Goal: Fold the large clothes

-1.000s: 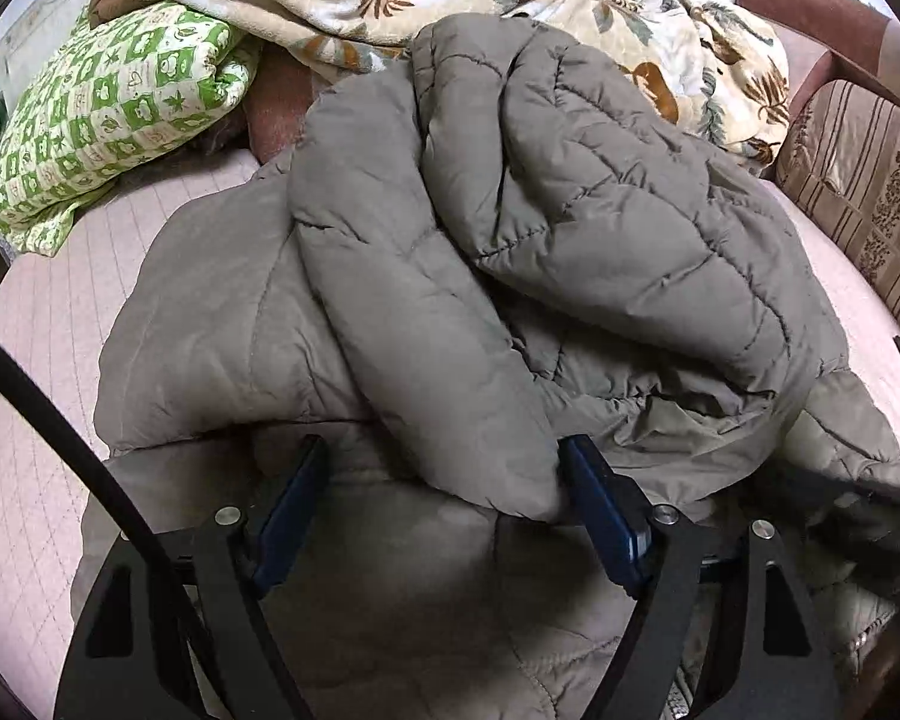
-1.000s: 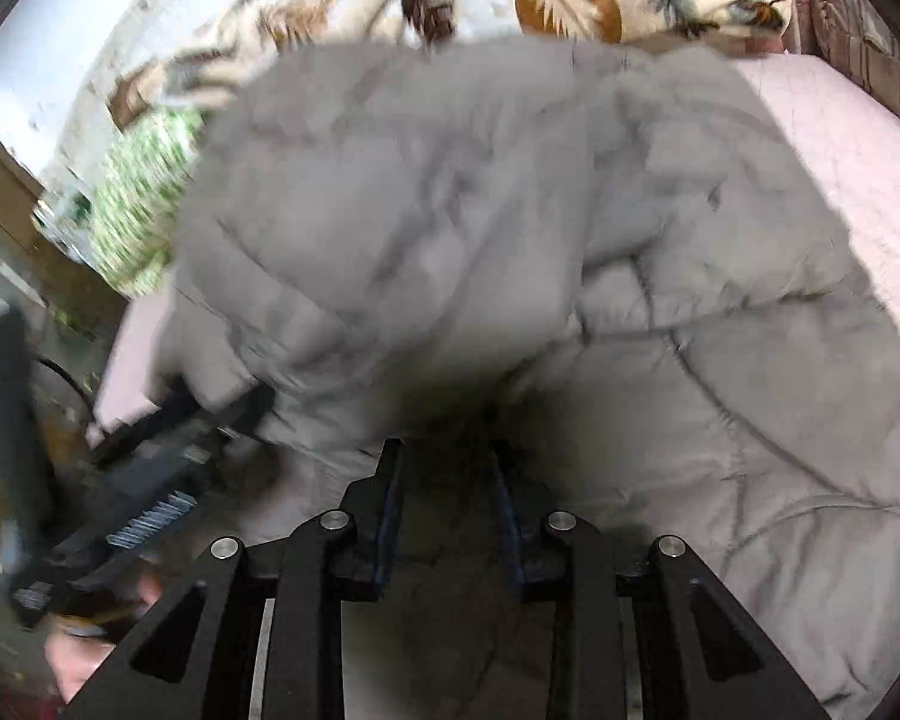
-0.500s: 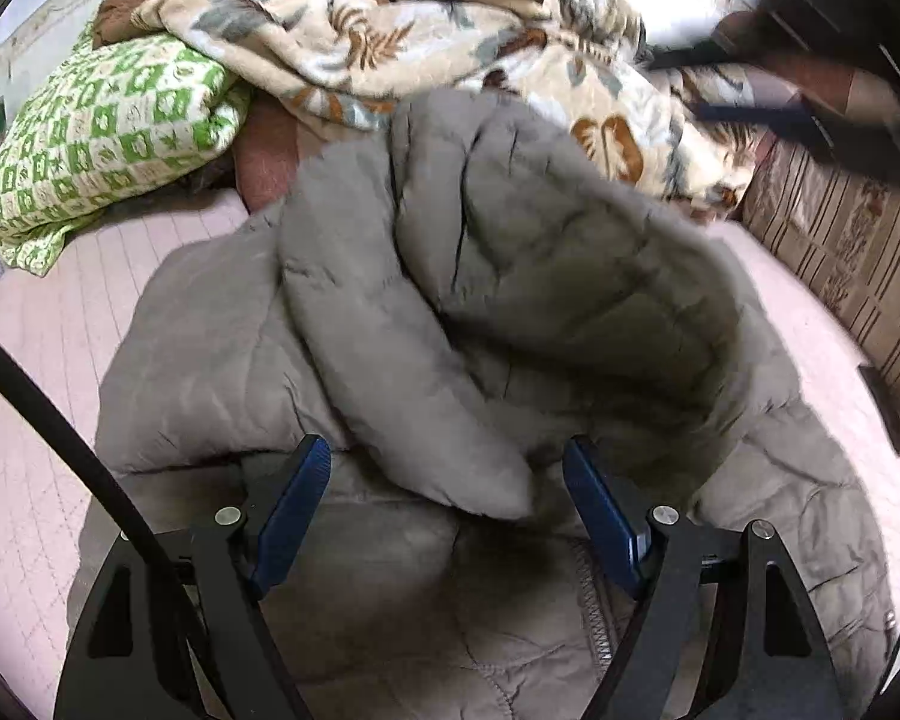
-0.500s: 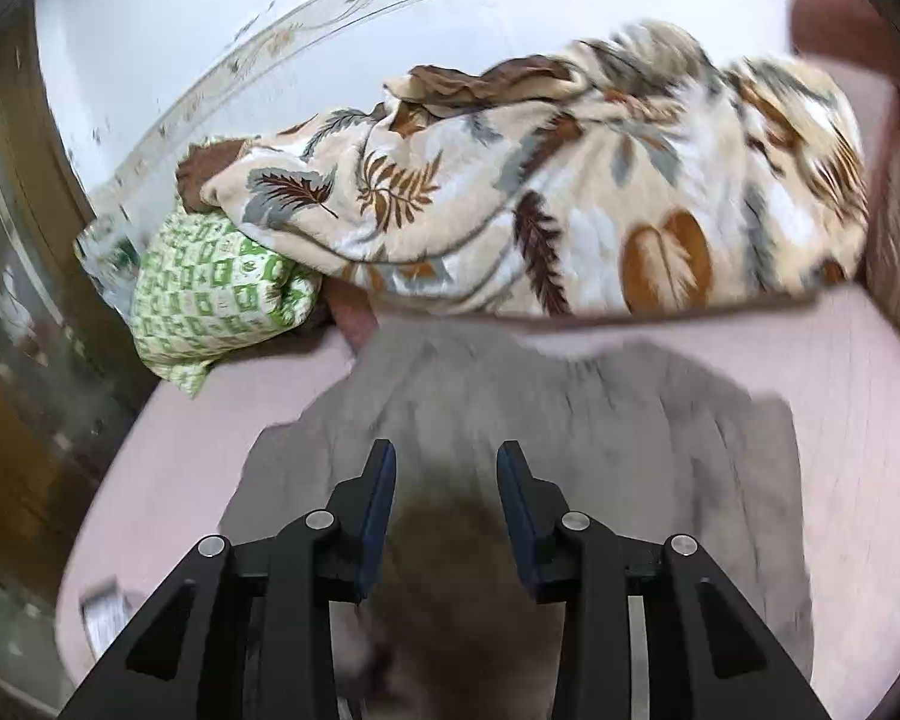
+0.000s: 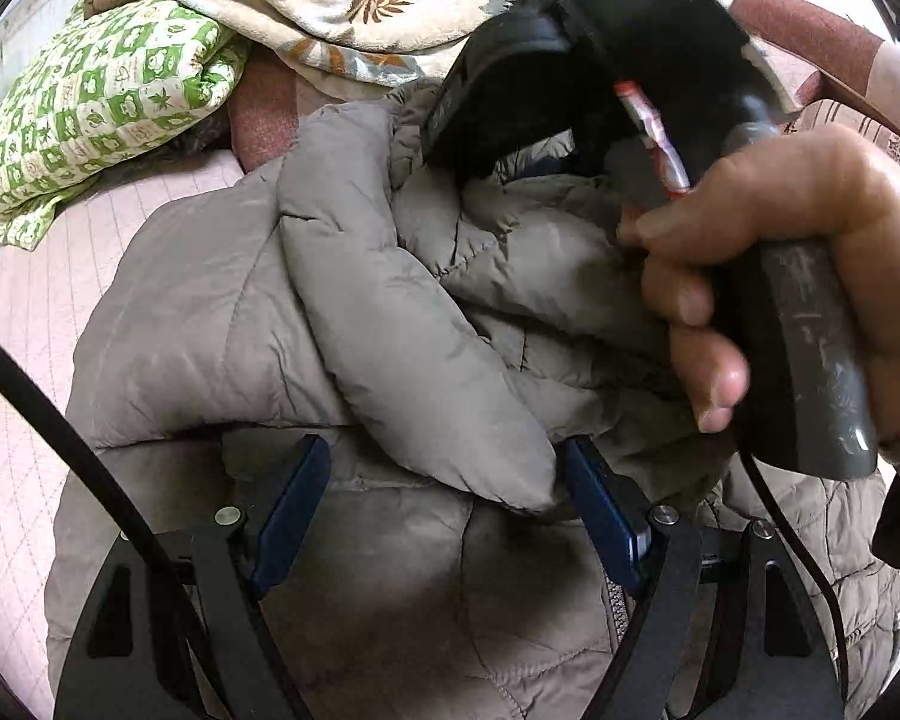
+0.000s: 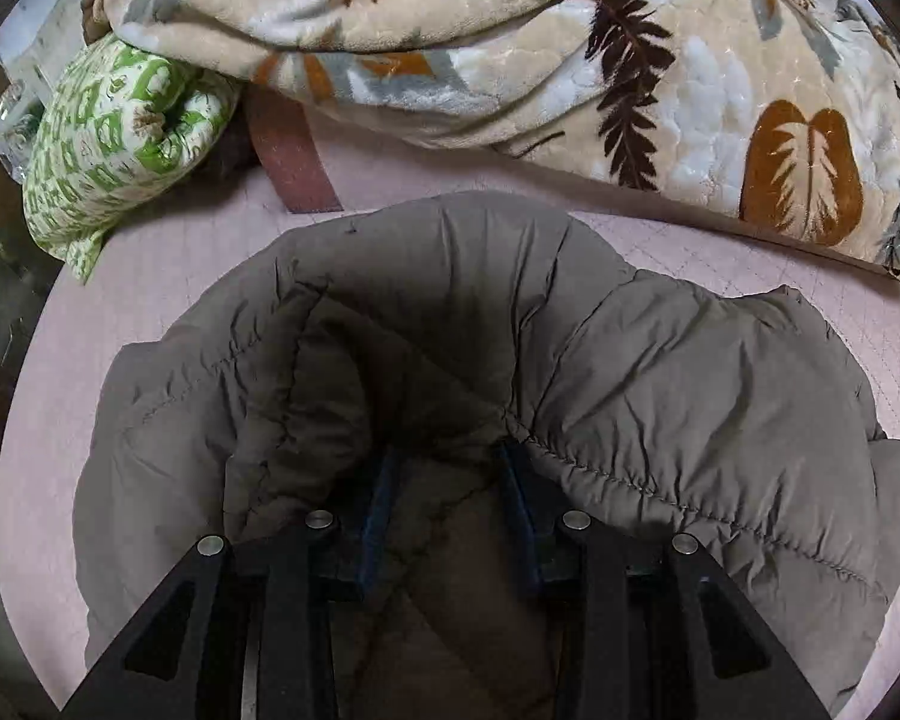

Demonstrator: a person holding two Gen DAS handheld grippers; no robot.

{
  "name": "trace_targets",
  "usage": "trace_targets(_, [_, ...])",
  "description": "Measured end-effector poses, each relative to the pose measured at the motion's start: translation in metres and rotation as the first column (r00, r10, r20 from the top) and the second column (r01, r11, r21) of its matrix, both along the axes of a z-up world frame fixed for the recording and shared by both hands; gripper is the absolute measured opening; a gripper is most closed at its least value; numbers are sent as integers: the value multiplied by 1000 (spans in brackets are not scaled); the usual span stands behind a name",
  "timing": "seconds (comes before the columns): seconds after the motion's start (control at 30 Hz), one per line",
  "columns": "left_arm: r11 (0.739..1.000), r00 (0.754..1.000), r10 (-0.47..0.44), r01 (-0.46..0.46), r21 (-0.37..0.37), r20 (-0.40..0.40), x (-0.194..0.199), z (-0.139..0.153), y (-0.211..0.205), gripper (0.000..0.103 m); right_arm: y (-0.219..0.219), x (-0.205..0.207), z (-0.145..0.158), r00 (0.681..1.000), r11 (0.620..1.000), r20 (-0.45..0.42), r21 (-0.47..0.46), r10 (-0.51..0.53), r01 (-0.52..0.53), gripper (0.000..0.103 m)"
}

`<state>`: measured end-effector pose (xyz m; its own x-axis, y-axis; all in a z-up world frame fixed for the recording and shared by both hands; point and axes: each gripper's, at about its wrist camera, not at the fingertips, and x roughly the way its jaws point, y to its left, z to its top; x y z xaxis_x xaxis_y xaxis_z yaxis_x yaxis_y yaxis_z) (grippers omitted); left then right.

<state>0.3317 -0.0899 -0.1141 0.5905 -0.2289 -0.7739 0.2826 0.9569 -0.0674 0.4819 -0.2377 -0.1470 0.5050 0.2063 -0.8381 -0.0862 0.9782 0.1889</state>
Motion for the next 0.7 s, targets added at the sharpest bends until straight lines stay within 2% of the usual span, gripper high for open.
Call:
trace_targets(0.13, [1000,1000,5,-4,-30,17,-3,7,4,79,-15,-31,37,995,996,102,94,5,-15,38])
trace_targets(0.2, [999,999,9,-7,-50,42,-6,15,8,79,-30,-60,60,986,989,169,143,6,-30,38])
trace_targets(0.33, [998,995,26,-20,-66,95,-12,27,12,79,-48,-108,74,969,995,248,100,-20,-5,39])
trace_targets(0.4, [998,995,24,-18,-64,96,-11,26,10,79,-58,-134,65,963,995,265,99,-49,23,40])
trace_targets(0.47, [999,996,22,-19,-37,81,-9,20,6,79,-65,-147,44,969,994,237,98,-71,49,40])
trace_targets(0.57, [1000,999,28,-28,10,26,-4,5,2,79,-69,-147,13,978,993,192,101,-81,63,40])
trace_targets(0.63, [999,999,32,-32,8,-11,2,-4,3,79,-69,-144,-11,984,992,149,98,-94,80,40])
trace_targets(0.7, [999,999,30,-30,18,-13,6,-6,3,79,-63,-140,-27,986,996,145,54,-84,77,40])
